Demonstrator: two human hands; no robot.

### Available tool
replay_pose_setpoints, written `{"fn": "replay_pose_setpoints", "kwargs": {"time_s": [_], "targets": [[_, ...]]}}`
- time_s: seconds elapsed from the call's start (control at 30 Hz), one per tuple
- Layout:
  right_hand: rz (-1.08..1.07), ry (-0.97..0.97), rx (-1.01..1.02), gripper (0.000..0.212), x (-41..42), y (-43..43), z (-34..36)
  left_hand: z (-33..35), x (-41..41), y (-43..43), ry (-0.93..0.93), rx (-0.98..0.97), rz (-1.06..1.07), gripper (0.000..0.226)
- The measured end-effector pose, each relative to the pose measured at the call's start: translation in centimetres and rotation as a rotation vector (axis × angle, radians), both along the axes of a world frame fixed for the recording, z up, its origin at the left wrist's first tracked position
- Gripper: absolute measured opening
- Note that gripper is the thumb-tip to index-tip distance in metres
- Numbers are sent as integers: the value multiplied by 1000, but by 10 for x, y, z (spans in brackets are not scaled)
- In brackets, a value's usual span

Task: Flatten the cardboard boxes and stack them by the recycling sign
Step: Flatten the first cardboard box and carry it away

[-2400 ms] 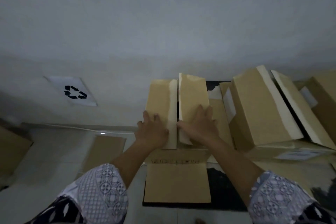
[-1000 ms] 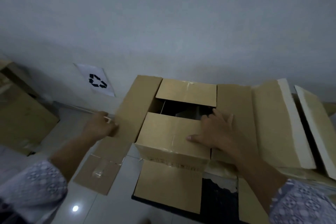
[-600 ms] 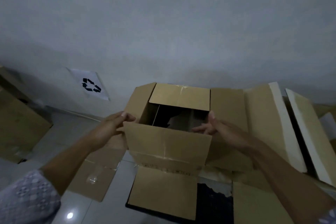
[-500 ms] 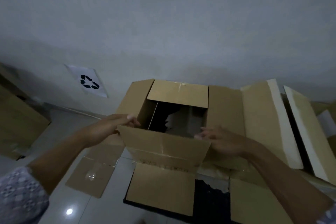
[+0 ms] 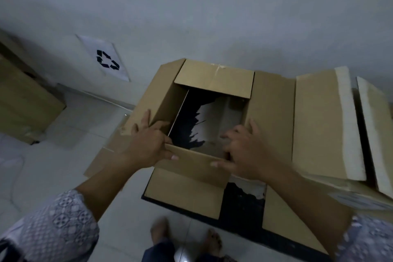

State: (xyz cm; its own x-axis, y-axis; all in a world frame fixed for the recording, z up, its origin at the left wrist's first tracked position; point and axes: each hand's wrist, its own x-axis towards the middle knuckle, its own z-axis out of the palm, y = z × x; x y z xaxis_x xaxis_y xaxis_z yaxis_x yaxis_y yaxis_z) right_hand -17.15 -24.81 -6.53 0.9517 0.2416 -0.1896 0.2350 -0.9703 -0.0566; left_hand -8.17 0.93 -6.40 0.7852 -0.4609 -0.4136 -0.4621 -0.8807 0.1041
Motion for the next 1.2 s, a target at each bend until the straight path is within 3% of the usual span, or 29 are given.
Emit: {"fn": "replay_pose_setpoints", "kwargs": {"time_s": [0.13, 0.23, 0.3, 0.37, 0.47, 0.6, 0.7, 0.83, 1.03, 1.13, 1.2], "targets": [[-251, -235, 105, 54, 61, -18, 17, -6, 2, 4, -42, -27, -13, 44], [-469, -215, -8, 67, 117, -35, 12, -8, 4, 5, -47, -16, -18, 73], [-499, -211, -45, 57, 137, -41, 10, -10, 6, 7, -63, -29, -24, 84], [-441, -264, -37, 38, 145, -48, 18, -11, 7, 8, -66, -49, -21, 79], [-493, -500, 122, 17, 153, -62, 41, -12, 7, 8, -68, -55, -43, 81], [-708, -744, 473, 39, 178, -69, 58, -11, 8, 9, -74, -67, -65, 107], [-661, -564, 404, 80, 198, -62, 41, -6, 9, 9, -49, -31, -49, 84], [-562, -43, 32, 79, 194, -74, 0, -6, 8, 8, -22, 5, -37, 81], [-528, 57, -41, 80, 186, -90, 15, 5, -1, -3, -26, 178, -70, 72], [-564, 49, 17, 77, 179, -94, 22, 9, -22, -28, -125, 101, -144, 109], [-578, 46, 28, 78, 166, -94, 24, 11, -47, -61, -98, -54, -248, 114]]}}
